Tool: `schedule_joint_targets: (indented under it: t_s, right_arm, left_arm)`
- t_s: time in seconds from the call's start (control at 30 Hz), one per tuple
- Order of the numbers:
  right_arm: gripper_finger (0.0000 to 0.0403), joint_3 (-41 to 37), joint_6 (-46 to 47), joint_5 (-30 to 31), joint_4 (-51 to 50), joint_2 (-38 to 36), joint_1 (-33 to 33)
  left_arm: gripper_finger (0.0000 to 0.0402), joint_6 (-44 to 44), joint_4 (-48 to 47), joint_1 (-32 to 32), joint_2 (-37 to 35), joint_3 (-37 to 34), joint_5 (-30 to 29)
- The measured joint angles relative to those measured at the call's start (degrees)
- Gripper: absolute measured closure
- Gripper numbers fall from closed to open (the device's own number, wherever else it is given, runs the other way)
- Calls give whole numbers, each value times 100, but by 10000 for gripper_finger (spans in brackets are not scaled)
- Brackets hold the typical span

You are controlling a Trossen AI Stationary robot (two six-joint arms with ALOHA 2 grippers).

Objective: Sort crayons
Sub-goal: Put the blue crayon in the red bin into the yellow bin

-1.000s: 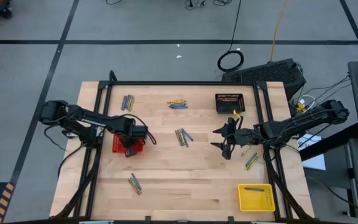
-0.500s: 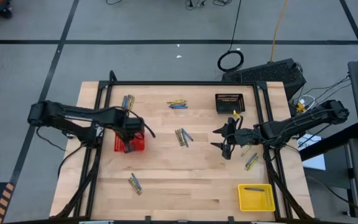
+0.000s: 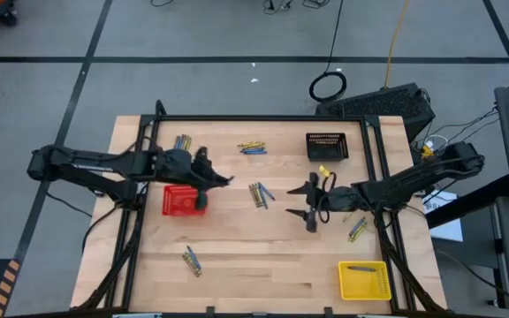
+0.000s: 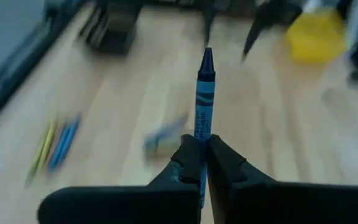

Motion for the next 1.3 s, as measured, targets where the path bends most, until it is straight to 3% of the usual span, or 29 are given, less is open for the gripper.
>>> schedule_joint_targets:
  t_s: [0.17, 0.27, 0.47, 0.67, 1.0, 1.1, 1.3]
  right_arm:
    - [148, -20, -451, 18, 2193, 792, -50]
    - [148, 73, -725, 27, 3307, 1085, -117]
    - [148, 612, -1398, 52, 3446, 1197, -221]
    - [160, 1078, -1540, 475, 2699, 1199, -295]
    - [243, 1422, -1575, 135, 2572, 1197, -332]
    - [260, 1535, -1467, -163, 2385, 1197, -387]
    - [283, 1765, -1389, -153, 1844, 1208, -469]
  left_arm:
    - [401, 609, 2568, -114, 620, -553, 46]
    - [401, 911, 3628, -140, 1126, -655, 52]
    - [401, 1178, 5103, -142, 1928, -654, 48]
    - [401, 1177, 5308, -157, 2055, -653, 48]
    - [402, 1177, 5286, -182, 2055, -653, 47]
    - [402, 1177, 5286, -181, 2055, -653, 46]
    - [402, 1174, 5283, -179, 2055, -653, 46]
